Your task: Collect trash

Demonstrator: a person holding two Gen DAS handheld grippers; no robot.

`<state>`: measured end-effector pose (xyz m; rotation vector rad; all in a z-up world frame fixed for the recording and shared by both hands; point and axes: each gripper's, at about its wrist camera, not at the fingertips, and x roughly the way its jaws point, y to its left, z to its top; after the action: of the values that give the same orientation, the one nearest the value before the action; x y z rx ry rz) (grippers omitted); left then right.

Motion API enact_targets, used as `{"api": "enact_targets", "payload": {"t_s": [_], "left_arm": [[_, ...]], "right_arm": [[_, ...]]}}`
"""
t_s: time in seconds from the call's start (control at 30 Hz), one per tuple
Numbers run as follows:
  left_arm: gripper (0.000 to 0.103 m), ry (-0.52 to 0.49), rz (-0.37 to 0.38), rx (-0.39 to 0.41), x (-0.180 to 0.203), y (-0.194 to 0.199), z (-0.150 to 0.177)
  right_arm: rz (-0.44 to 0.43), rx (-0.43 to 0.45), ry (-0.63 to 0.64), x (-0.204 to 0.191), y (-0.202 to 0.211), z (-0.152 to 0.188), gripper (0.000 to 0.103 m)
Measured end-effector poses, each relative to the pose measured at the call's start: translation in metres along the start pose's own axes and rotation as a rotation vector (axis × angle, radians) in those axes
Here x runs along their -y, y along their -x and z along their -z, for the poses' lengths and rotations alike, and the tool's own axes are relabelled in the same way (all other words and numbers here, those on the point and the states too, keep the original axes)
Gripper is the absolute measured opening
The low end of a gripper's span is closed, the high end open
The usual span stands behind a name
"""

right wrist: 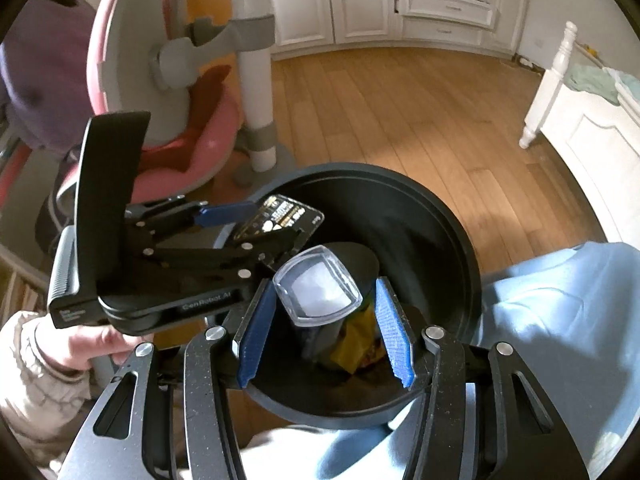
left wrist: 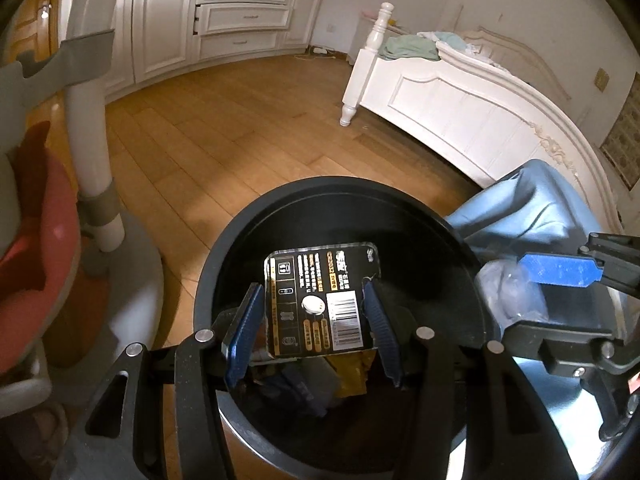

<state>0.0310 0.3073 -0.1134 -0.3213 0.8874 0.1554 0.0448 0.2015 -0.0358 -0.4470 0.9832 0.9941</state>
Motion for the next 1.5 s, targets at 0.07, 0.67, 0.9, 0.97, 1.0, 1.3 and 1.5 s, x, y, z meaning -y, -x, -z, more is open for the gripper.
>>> {"api": "enact_targets", "payload": {"t_s": [0.07,0.67,0.9,0.97,1.0,1.3,1.5], "left_arm": [[0.053,-0.003,-0.011,-0.006,0.001,-0.001,-0.001],[0.085,-0.173,-0.007,0.158,0.108,0.062,-0.006],[0.098,-0.262,0.071,0.274,0.204,0.106,-0.009],[0.098,-0.281,0.090,0.286,0.228,0.112,-0.006],[0.098,-0.294,0.096,0.289,0.242,0.115,-0.004],[0.098,-0.436,0.125,0.315,0.328,0.119,0.029],[0.098,-0.491,0.119,0.330,0.357,0.104,0.055]], "right_arm": [[-0.001,0.014,-0.013,0.004,0.003,0.002,0.064],[0.025,0.273,-0.322,0.087,0.124,0.100,0.068],[0.169,0.402,-0.480,0.128,0.200,0.180,0.084],[0.218,0.430,-0.523,0.136,0.217,0.201,0.084],[0.254,0.446,-0.553,0.142,0.228,0.215,0.087],[0.581,0.534,-0.709,0.171,0.278,0.318,0.098],[0.673,0.552,-0.792,0.182,0.268,0.357,0.098]]}}
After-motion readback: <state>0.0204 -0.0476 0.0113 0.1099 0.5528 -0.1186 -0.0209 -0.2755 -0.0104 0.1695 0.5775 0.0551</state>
